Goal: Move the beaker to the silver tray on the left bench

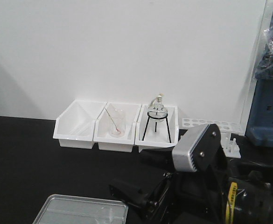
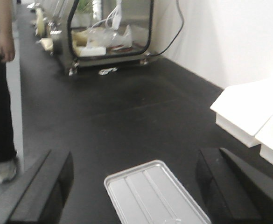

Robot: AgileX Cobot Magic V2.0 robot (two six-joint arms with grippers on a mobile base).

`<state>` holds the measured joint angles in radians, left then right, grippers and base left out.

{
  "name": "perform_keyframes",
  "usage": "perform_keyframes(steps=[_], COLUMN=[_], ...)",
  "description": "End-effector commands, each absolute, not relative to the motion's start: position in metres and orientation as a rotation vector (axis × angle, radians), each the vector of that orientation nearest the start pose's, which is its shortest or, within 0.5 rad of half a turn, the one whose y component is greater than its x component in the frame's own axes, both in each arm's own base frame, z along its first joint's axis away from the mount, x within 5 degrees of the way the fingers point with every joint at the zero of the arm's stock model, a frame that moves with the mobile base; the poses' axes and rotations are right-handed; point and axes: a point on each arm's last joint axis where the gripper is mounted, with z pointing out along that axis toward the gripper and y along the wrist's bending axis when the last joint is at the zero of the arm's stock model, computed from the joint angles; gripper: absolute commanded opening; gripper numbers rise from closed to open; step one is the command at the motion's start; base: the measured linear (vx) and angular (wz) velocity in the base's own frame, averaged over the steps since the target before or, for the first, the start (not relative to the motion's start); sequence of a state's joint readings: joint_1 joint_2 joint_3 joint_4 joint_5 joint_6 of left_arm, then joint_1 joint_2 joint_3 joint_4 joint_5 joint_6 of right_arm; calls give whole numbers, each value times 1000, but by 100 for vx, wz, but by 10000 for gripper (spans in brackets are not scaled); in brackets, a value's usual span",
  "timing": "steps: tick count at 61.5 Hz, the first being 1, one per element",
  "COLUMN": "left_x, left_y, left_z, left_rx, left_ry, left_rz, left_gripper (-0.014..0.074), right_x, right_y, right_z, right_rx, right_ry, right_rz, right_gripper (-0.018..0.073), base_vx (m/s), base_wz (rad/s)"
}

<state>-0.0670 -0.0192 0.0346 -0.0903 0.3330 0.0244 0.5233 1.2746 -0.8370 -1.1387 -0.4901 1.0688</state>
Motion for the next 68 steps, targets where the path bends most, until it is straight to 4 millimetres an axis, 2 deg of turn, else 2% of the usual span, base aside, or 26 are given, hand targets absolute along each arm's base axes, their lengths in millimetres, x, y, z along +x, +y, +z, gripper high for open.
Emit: perform_keyframes(steps=[1, 6, 11, 17, 28, 36, 43, 50, 59, 68], left_x=[55, 55, 55, 55, 55, 55, 55, 55, 55, 55], left_y=[-6, -6, -6, -6, -6, -6, -6, -6, -6, -6], left_z=[174, 174, 174, 174, 174, 174, 174, 174, 174, 174], left_rx=[15, 15, 15, 15, 15, 15, 15, 15, 15, 15], left_ry=[1760, 1760, 1760, 1760, 1760, 1760, 1760, 1760, 1760, 1760], left_rz=[-117, -117, -117, -117, -117, -117, -117, -117, -117, -117], left_gripper=[1, 1, 1, 1, 1, 1, 1, 1, 1, 1], right_x=[212, 203, 193, 170, 123, 91, 73, 64, 56, 56], right_y=[159, 143, 121, 93, 47, 24, 12, 8, 4, 3], right_z=[362, 364, 354, 340, 312, 285, 246, 212, 194, 188], right_rx=[-619, -477, -361, -291, -192, -95, -57, -35, -17, -8], right_ry=[1472, 1497, 1527, 1503, 1416, 1353, 1372, 1426, 1588, 1658], right_rz=[799, 763, 704, 622, 429, 316, 193, 148, 99, 95], right_gripper=[547, 503, 453, 362, 134, -17, -17, -15, -15, -15], base_vx=[0, 0, 0, 0, 0, 0, 0, 0, 0, 0], base_wz=[0, 0, 0, 0, 0, 0, 0, 0, 0, 0])
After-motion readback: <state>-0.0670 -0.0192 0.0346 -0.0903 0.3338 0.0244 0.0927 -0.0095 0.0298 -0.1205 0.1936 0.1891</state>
